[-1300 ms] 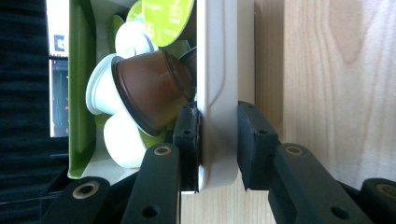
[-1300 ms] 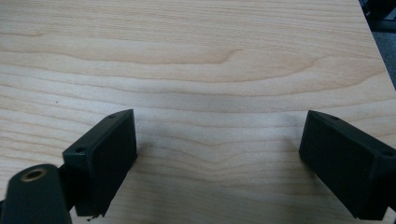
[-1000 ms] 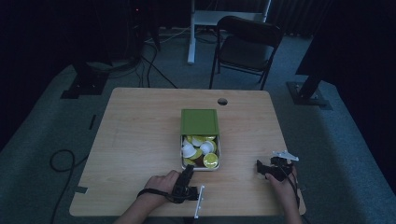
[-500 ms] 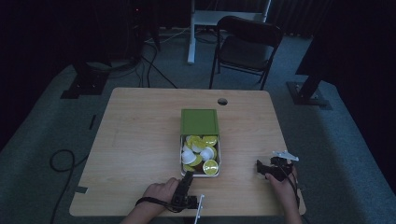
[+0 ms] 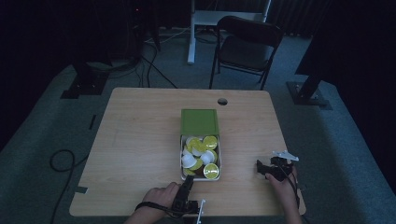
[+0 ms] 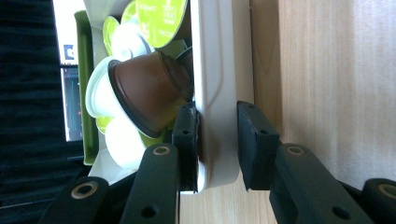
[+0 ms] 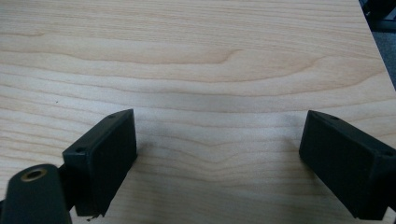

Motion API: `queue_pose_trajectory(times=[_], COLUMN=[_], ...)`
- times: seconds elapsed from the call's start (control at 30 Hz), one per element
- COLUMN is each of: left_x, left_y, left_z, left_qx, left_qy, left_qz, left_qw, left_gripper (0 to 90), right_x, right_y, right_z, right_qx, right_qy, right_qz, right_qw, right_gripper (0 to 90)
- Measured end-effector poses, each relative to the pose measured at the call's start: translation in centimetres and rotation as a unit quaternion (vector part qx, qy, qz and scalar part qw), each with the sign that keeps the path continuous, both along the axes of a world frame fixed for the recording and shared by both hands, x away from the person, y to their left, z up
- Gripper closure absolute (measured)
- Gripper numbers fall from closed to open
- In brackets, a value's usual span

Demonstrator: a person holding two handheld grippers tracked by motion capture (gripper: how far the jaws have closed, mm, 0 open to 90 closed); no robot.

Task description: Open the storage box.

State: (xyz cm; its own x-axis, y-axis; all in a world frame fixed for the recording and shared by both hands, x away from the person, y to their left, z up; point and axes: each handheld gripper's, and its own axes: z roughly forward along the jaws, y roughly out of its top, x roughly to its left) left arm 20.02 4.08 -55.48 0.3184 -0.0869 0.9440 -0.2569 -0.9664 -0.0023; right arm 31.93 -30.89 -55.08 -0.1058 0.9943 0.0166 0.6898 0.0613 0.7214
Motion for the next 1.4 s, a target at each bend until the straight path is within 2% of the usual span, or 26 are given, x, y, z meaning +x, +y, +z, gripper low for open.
queue_pose_trajectory(times=[0.47,0.57,0.63,0.67,0.73,0.77,0.83,0.9,0.93,1.07,1.1,1.13,1.17,1.23,1.3,1.33,1.37,1.4], left_x=[-0.8,-0.8,-0.8,-0.8,-1.0,-1.1,-1.2,-1.2,-1.1,-1.1,-1.1,-1.1,-1.1,-0.9,-0.8,-0.7,-0.7,-0.6], left_y=[-0.1,-0.1,0.1,0.1,0.4,0.4,0.5,0.5,0.5,0.8,0.8,0.9,0.9,1.2,1.3,1.4,1.4,1.5], left_z=[0.2,0.3,0.5,0.5,1.0,1.2,1.3,1.6,1.7,2.9,2.9,3.4,3.4,4.0,4.3,4.7,4.7,4.9], left_qx=[0.004,0.002,-0.004,-0.004,-0.028,-0.034,-0.038,-0.048,-0.05,-0.071,-0.071,-0.086,-0.086,-0.103,-0.106,-0.117,-0.117,-0.123], left_qy=[0.006,0.015,0.035,0.035,0.056,0.056,0.056,0.07,0.07,0.095,0.095,0.095,0.095,0.097,0.101,0.104,0.104,0.11], left_qz=[-0.001,0.0,-0.007,-0.007,-0.022,-0.024,-0.027,-0.029,-0.029,-0.04,-0.04,-0.044,-0.044,-0.044,-0.043,-0.044,-0.044,-0.044], left_qw=[1.0,0.9999,0.9994,0.9994,0.9978,0.9975,0.9973,0.996,0.9959,0.9921,0.9921,0.9907,0.9907,0.9889,0.9884,0.9867,0.9867,0.9853], left_gripper=[70.8,70.3,63.8,62.6,62.7,62.7,62.7,62.2,62.2,62.0,62.0,62.2,62.2,62.3,62.3,62.3,62.3,62.3], right_x=[0.0,0.0,0.0,0.0,0.0,0.0,0.0,0.0,0.0,0.0,0.0,0.0,0.0,0.0,0.0,0.0,0.0,0.0], right_y=[0.0,0.0,0.0,0.0,0.0,0.0,0.0,0.0,0.0,0.0,0.0,0.0,0.0,0.0,0.0,0.0,0.0,0.0], right_z=[0.0,0.0,0.0,0.0,0.0,0.0,0.0,0.0,0.0,0.0,0.0,0.0,0.0,0.0,0.0,0.0,0.0,0.0], right_qx=[0.0,0.0,0.0,0.0,0.0,0.0,0.0,0.0,0.0,0.0,0.0,0.0,0.0,0.0,0.0,0.0,0.0,0.0], right_qy=[0.0,0.0,0.0,0.0,0.0,0.0,0.0,0.0,0.0,0.0,0.0,0.0,0.001,0.0,0.0,0.0,0.0,0.0], right_qz=[0.0,0.0,0.0,0.0,0.0,0.0,0.0,0.0,0.0,0.0,0.0,0.0,0.0,0.0,0.0,0.0,0.0,0.0], right_qw=[1.0,1.0,1.0,1.0,1.0,1.0,1.0,1.0,1.0,1.0,1.0,1.0,1.0,1.0,1.0,1.0,1.0,1.0], right_gripper=[10.6,10.5,10.5,10.6,10.6,10.6,10.5,10.6,10.6,10.6,10.6,10.6,10.5,10.6,10.5,10.5,10.5,10.5])
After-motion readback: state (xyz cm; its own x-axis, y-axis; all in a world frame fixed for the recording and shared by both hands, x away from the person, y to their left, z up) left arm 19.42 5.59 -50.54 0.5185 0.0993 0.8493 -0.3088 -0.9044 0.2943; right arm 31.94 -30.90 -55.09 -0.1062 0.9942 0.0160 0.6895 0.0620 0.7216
